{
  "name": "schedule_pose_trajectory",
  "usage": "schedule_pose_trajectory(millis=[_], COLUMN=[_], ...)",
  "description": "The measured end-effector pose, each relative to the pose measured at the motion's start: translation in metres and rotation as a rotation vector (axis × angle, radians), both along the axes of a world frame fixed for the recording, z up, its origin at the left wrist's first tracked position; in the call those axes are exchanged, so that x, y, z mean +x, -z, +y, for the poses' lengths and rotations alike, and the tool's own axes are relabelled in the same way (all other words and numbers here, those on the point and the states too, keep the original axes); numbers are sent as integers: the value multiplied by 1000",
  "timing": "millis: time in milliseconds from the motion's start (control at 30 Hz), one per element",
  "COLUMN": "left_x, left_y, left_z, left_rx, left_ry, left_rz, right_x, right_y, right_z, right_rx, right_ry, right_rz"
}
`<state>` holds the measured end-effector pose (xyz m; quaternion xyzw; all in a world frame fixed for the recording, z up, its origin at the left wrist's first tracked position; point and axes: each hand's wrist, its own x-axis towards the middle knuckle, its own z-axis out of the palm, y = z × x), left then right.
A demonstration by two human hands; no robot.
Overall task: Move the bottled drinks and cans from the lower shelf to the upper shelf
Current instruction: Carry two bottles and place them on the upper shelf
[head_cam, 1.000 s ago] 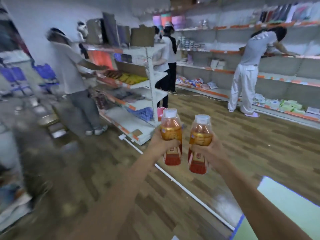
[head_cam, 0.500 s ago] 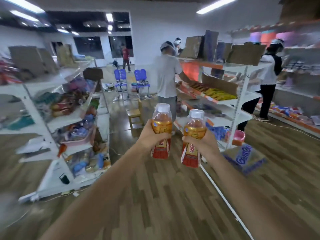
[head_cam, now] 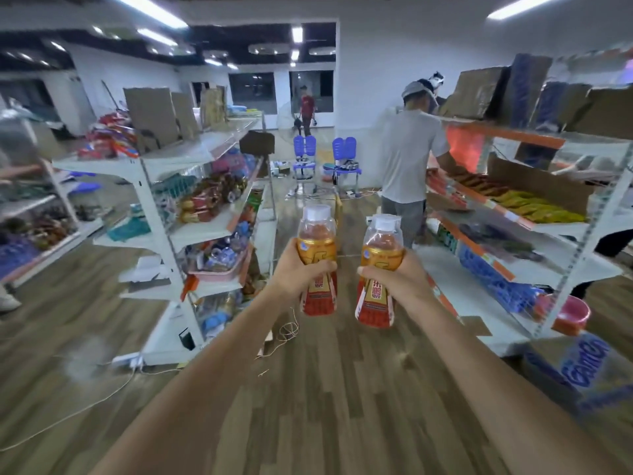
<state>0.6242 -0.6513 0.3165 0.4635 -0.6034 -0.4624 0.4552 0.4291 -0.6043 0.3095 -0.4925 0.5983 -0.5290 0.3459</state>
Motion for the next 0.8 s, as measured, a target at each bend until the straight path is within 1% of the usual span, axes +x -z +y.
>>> schedule_pose_trajectory(millis=[133, 333, 467, 633, 800], left_x=[-7, -35, -50, -59, -64], left_y=[-3, -24, -34, -37, -30], left_z=[-54, -144, -201, -266, -339], left_rx=[-6, -50, -53, -35, -41], left_ry=[-16, -73, -110, -168, -167], left_rz=[27, 13, 24, 40, 28], right_x=[-10, -36, -53, -66, -72], right_y=[-6, -26, -36, -40, -35], right_z=[-57, -163, -232, -296, -367], right_rx=[-12, -17, -29, -50, -42], right_ry=[-48, -126, -155, -194, -195], right_rz=[15, 55, 132, 77, 95])
